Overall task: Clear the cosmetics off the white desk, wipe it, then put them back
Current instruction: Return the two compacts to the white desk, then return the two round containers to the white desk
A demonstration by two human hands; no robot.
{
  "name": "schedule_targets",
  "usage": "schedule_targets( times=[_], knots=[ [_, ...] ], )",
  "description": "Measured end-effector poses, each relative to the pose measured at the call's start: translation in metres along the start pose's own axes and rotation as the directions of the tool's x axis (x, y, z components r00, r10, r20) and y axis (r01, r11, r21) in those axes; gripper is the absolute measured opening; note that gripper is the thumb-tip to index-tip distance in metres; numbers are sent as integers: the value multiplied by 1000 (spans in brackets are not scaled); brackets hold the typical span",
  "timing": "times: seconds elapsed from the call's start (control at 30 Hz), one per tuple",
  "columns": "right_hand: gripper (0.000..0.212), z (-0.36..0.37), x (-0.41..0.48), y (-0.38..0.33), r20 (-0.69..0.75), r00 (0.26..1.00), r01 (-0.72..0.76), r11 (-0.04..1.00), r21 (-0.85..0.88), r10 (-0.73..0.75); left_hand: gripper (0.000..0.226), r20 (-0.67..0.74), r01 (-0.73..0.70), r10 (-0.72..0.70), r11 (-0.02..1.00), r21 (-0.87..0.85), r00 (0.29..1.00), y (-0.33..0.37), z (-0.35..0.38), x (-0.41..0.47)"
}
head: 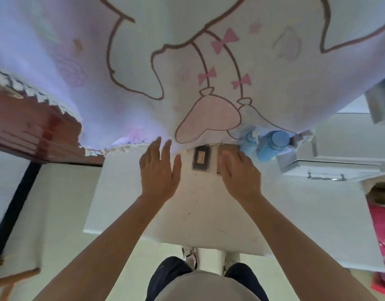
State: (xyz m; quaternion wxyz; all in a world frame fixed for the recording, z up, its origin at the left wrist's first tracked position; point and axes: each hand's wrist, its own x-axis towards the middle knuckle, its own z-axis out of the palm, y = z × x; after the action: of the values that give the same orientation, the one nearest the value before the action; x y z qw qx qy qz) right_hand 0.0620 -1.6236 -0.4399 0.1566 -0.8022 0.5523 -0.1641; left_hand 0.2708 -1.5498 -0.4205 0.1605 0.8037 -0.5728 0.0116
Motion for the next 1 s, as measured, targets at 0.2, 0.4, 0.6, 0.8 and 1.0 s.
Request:
schedule_targets(
  times=[0.2,0.4,0.6,0.8,1.0],
  knots=[
    [51,10,-5,-92,-29,942,334,931,150,-334,60,-218,273,-250,958,84,944,-43,-107,-90],
    [57,10,-70,-237,-56,765,629,725,281,-642,64,-288,595,-530,771,228,798,-106,-211,-221],
    [61,13,-168,-389,-72,545,795,488,361,-835,63,-496,784,-633,596,177,594,-179,-309,-360],
    [64,38,-304,-534,-75,343,887,297,353,-936,64,-606,878,-665,462,124,436,-255,-381,-510],
    [69,68,-409,-644,-9,238,904,218,368,-971,65,-626,917,-695,390,84,353,-331,-437,-610]
  ],
)
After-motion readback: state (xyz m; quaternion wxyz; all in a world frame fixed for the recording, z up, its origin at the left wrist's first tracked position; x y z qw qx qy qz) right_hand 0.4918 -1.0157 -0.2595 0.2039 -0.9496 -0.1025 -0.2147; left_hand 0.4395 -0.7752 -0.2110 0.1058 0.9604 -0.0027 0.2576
